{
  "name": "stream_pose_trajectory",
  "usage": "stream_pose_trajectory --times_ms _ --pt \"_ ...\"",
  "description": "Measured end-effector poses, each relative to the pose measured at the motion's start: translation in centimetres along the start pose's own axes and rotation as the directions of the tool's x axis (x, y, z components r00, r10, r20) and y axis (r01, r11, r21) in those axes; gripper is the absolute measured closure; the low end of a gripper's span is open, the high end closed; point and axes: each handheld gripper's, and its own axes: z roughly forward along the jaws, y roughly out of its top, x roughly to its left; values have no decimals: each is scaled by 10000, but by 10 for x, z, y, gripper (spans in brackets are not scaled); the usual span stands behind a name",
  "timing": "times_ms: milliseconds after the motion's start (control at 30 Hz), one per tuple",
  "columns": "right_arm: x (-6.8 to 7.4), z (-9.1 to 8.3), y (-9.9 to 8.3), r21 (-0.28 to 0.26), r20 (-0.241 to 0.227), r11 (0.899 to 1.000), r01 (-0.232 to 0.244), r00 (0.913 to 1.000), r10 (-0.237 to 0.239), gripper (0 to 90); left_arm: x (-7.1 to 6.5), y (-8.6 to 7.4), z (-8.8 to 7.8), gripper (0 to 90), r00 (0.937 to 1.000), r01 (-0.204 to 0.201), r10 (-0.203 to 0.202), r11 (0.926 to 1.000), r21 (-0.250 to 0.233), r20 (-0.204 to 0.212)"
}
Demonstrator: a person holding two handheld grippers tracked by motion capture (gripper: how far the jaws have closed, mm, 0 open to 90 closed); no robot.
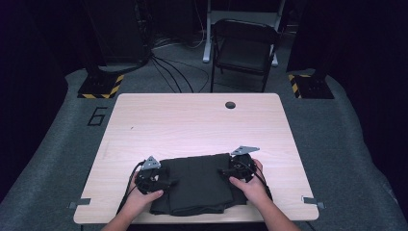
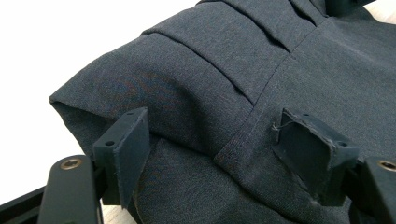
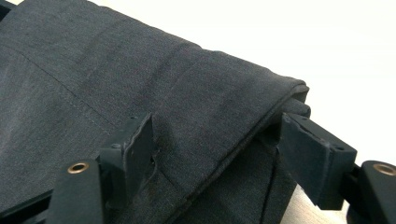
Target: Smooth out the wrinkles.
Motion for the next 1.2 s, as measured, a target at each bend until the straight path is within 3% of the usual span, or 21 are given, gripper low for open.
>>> stream_pose_trajectory --times_ms 333,400,600,733,833,933,1000,1033,1200 --pt "-2 0 0 -1 -123 9999 118 9999 -118 268 -1 -8 3 231 9989 448 -447 9990 -80 133" --pt "-3 1 -1 20 -119 9999 157 9998 -157 269 -2 -8 4 228 9992 369 -369 9993 -16 134" --pt "-3 5 -3 241 -332 9994 -237 9991 245 285 3 -3 5 216 9985 353 -359 9992 166 410" --pt "-4 7 -5 397 -515 9981 -471 9975 491 304 3 0 7 211 9967 556 -558 9984 61 592" --pt "-4 8 -5 411 -652 9981 -464 9967 491 338 3 1 8 216 9966 519 -522 9986 57 633" --pt "-4 9 -4 275 -746 9995 -152 9971 172 384 4 2 8 279 9965 638 -636 9980 -30 548" --pt "-2 8 -4 412 -922 9987 -313 9951 350 458 6 3 6 349 9972 601 -597 9982 -79 457" --pt "-1 8 -4 441 -1032 9984 -364 9938 408 490 6 3 5 383 9960 772 -764 9969 -158 459" --pt "0 9 -3 442 -1325 9989 -174 9909 231 616 3 2 5 497 9955 827 -808 9958 -383 498"
